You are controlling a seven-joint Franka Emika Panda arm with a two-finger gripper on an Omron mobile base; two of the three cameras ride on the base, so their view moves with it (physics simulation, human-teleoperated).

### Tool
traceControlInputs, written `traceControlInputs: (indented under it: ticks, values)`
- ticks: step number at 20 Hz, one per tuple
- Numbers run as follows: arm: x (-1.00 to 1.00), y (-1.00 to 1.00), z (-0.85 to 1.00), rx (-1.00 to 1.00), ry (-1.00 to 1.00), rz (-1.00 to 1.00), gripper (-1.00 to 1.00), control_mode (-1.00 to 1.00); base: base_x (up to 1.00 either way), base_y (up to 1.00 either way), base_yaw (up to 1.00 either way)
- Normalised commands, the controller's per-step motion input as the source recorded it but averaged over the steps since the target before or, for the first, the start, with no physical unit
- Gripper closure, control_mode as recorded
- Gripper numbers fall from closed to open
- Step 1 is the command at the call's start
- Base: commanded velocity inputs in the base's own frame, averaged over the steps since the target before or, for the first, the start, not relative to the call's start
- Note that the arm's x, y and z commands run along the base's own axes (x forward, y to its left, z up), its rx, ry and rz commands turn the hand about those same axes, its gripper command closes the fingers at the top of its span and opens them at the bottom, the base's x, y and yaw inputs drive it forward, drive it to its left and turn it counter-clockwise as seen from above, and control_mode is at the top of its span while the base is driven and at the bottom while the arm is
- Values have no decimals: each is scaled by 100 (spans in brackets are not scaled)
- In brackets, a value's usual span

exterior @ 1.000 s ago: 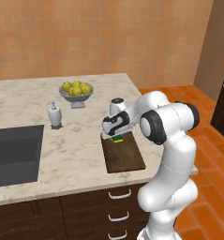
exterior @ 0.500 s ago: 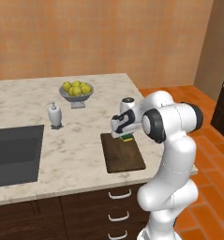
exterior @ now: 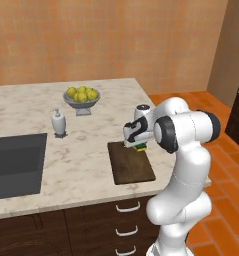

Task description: Pick up the sponge from the counter and clean the cutting board by briefly scrubbing or pressing down on the cutting board. Once finished, release the sponge.

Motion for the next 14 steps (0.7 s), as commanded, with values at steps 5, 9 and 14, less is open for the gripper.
traceControlInputs:
  ticks: [5, 9, 14]
  values:
    - [-86, 0, -36, -1, -18, 1, 100, -100, 0, 0, 0]
    - [-52, 0, -34, 0, -10, 2, 100, -100, 0, 0, 0]
    - [-20, 0, -34, 1, 2, 5, 100, -100, 0, 0, 0]
